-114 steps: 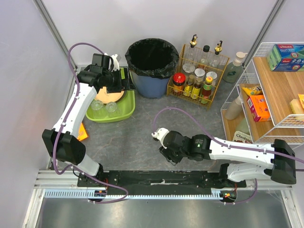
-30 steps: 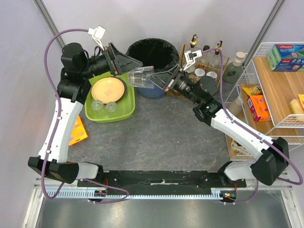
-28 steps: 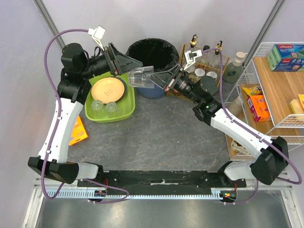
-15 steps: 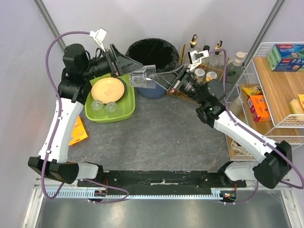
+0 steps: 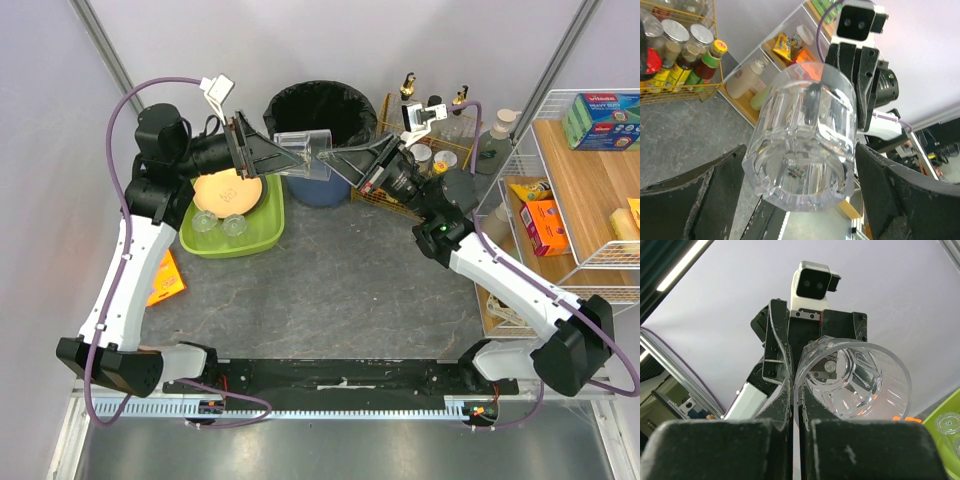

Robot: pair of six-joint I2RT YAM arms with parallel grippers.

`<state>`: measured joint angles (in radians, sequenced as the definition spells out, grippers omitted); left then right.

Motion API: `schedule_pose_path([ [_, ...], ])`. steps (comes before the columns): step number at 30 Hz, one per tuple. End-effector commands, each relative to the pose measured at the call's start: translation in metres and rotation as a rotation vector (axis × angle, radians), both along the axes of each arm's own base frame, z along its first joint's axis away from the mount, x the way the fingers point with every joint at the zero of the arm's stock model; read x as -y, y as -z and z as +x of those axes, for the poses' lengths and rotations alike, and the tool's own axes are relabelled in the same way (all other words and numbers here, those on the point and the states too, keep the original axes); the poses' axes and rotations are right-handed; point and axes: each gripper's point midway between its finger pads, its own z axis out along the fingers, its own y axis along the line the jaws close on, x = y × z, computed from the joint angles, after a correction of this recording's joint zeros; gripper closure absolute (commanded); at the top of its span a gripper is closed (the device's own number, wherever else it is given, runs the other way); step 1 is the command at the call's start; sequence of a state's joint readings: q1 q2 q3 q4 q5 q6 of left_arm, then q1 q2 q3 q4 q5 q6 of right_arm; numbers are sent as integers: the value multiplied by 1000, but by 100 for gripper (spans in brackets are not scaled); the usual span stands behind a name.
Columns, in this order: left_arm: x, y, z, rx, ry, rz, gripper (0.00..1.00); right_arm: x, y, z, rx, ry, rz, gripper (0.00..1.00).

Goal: Clear the kitchen counter

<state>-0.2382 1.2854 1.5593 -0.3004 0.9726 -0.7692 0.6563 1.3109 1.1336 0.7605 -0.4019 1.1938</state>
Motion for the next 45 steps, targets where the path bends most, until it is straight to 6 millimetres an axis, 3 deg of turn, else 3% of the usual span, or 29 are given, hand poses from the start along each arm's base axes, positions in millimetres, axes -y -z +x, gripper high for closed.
schedule_pose_path([
  [1,2,-19,-28,73,103,-45,6,15,-44,-12,115,14,113,100],
  [14,2,-24,-20,76,72,-71,8,9,-28,-9,85,-8,82,100],
  [21,-1,-20,-11,87,6,-35,43,2,-14,-3,42,-7,37,99],
  [23,-4,-14,-4,92,-42,0,46,3,-8,1,31,16,12,87],
  [27,-17,9,18,60,-174,114,48,13,1,12,10,135,-55,34],
  [28,-20,15,20,48,-194,145,48,17,2,15,11,177,-78,25],
  [30,-31,28,29,49,-276,227,48,26,5,21,29,265,-139,16],
  [32,-50,42,41,50,-381,335,47,37,11,29,20,358,-206,12],
  [38,-121,76,63,25,-685,689,45,74,24,44,2,590,-359,11],
  [41,-135,99,71,-22,-717,792,45,85,28,45,-3,640,-390,11],
  [45,-136,136,85,-119,-713,852,45,90,36,46,-19,664,-422,11],
])
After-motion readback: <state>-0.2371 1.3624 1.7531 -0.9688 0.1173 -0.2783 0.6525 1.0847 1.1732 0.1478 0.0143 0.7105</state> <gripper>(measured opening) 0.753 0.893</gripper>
